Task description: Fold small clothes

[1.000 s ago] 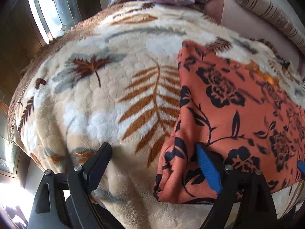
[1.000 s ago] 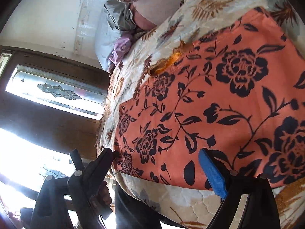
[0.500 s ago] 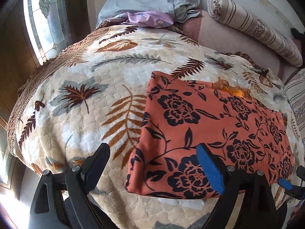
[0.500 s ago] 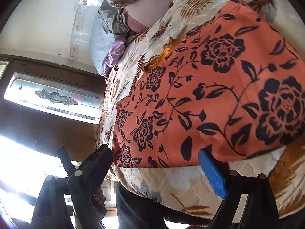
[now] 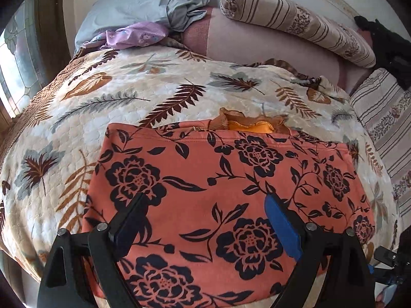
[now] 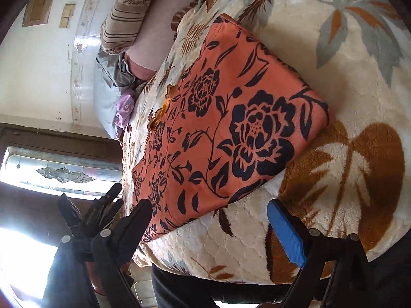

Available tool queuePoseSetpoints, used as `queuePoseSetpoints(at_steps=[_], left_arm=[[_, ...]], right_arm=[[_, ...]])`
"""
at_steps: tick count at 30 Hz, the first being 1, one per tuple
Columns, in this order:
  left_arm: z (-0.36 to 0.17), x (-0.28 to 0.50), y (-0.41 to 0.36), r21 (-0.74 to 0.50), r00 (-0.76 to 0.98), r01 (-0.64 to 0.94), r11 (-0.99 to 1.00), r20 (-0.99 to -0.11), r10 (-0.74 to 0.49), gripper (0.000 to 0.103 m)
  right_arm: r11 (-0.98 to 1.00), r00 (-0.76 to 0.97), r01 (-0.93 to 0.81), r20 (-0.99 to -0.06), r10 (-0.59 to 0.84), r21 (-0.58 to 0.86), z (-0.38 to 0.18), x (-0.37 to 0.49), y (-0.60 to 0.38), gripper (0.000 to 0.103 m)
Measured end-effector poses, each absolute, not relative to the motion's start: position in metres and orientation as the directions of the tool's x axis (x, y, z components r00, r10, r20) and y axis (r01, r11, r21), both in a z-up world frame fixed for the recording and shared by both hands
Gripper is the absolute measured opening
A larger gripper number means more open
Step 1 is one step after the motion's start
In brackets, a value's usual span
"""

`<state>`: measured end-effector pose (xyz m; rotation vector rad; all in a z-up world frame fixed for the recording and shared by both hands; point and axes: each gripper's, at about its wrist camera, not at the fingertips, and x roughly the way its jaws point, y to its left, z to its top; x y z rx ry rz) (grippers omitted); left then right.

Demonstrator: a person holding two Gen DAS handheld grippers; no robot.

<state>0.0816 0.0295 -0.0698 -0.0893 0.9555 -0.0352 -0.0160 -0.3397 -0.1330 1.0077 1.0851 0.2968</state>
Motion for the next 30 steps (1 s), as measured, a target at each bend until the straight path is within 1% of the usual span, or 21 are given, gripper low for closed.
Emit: queuePoseSetpoints(at_steps=[2, 4, 6, 7, 12, 17, 20, 26, 30], left_arm=[[-0.094, 0.096, 0.025, -0.074, 0.513, -0.009, 0.997, -0.856, -0.059, 0.093], [-0.124, 0.105, 0.022, -0.026, 0.431, -0.014, 1.0, -0.902, -0.017, 0.093], [-0.123, 0.098, 0.015, 0.03, 0.494, 0.027, 0.999, -0.869, 0.013, 0.095], [-0.121, 0.096, 0.013, 0.051, 0.49, 0.043, 0.998, -0.871, 0.023, 0.095], [-0.097, 0.083, 0.021, 0.008, 0.544, 0.035, 0.999, -0.839, -0.012, 0.095], [-0.12, 0.09, 0.027, 0.045, 0.466, 0.04, 0.998, -0.884, 0.021, 0.095], [-0.114, 0.085, 0.026, 0.05, 0.48, 0.039, 0.998, -0.877, 0.025, 0.095], [-0.09, 0.077, 0.027, 0.01, 0.548, 0.035, 0.999, -0.836, -0.011, 0.095], [-0.112, 0.081, 0.03, 0.011, 0.474, 0.023, 1.0, -0.881, -0.001, 0.095]], right_arm=[[0.54, 0.483, 0.263, -0.593, 0.644, 0.8, -0.135, -0.018, -0.344, 0.093], [0.539, 0.485, 0.275, -0.599, 0.637, 0.796, -0.137, -0.02, -0.346, 0.093], [0.537, 0.489, 0.279, -0.599, 0.634, 0.796, -0.137, -0.022, -0.35, 0.093], [0.538, 0.491, 0.28, -0.6, 0.632, 0.795, -0.137, -0.022, -0.351, 0.093], [0.538, 0.498, 0.291, -0.605, 0.62, 0.791, -0.138, -0.022, -0.356, 0.093], [0.538, 0.496, 0.287, -0.603, 0.625, 0.793, -0.139, -0.016, -0.353, 0.093], [0.539, 0.496, 0.282, -0.602, 0.626, 0.794, -0.136, -0.016, -0.351, 0.093], [0.54, 0.505, 0.281, -0.6, 0.62, 0.794, -0.131, -0.02, -0.35, 0.093], [0.534, 0.503, 0.29, -0.602, 0.62, 0.794, -0.133, -0.02, -0.351, 0.093]])
